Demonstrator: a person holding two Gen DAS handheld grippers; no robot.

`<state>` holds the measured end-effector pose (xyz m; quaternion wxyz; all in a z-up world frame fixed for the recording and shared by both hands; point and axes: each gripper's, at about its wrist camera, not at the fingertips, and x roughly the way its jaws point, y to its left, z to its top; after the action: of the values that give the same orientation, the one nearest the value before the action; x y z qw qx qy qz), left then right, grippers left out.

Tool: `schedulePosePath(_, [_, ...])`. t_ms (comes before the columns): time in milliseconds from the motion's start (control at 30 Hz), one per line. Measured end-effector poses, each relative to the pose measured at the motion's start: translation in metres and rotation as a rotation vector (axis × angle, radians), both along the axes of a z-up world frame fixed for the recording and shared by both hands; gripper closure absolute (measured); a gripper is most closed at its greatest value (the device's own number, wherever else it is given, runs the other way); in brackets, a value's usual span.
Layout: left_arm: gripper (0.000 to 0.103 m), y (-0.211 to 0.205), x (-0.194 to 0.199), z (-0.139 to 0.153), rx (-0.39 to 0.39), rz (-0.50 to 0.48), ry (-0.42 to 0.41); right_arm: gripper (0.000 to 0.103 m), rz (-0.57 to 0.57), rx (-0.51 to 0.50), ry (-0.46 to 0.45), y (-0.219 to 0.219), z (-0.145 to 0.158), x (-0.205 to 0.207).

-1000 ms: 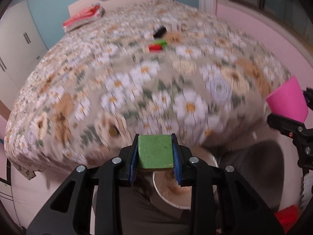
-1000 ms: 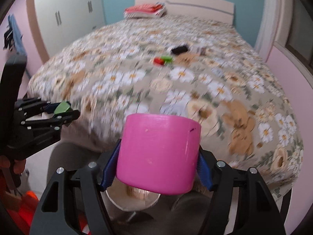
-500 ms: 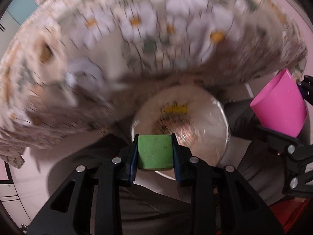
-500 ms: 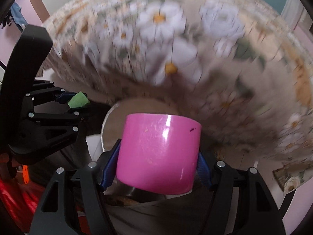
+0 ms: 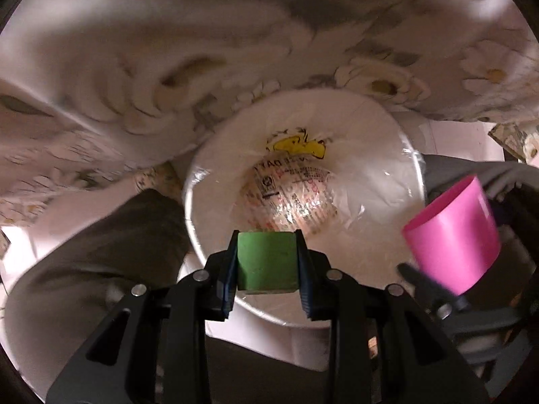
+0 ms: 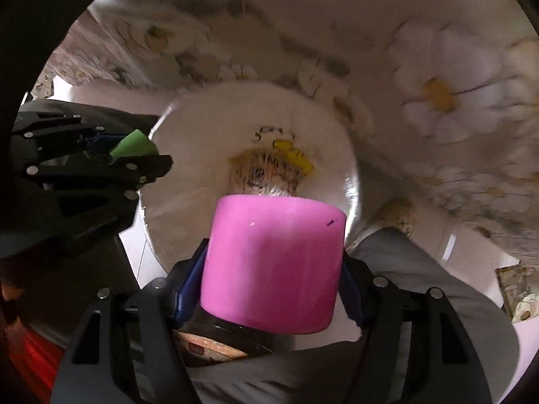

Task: Collect trash
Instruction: 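Open the left tool over the bowl while the right tool releases the pink cup into it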

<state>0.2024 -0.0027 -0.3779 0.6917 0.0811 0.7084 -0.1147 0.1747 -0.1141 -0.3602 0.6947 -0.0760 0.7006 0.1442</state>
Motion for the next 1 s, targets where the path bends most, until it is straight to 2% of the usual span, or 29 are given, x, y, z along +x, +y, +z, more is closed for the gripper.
schedulePosePath(233, [0.072, 0.005, 0.013, -0.048, -0.038, 0.094, 0.135, 0.033, -0.088, 0.039, 0.139, -0.002, -0.047, 0.012])
schedulePosePath(567, [0.072, 0.004, 0.022, -0.083, -0.052, 0.166, 0.223, 0.033, -0.195, 0.073, 0.247, 0.002, -0.097, 0.024])
schedulePosePath(667, [0.072, -0.001, 0.023, -0.09, -0.037, 0.158, 0.222, 0.033, -0.219, 0.068, 0.262, 0.002, -0.106, 0.027])
schedulePosePath(700, [0.071, -0.003, 0.024, -0.092, -0.031, 0.154, 0.219, 0.032, -0.224, 0.059, 0.26, 0.001, -0.108, 0.029])
schedulePosePath(833, [0.045, -0.002, 0.026, -0.092, -0.005, 0.166, 0.193, 0.029, -0.21, 0.061, 0.232, 0.004, -0.104, 0.03])
schedulePosePath(1000, [0.044, 0.0, 0.025, -0.089, 0.004, 0.172, 0.192, 0.025, -0.213, 0.054, 0.222, 0.004, -0.102, 0.031])
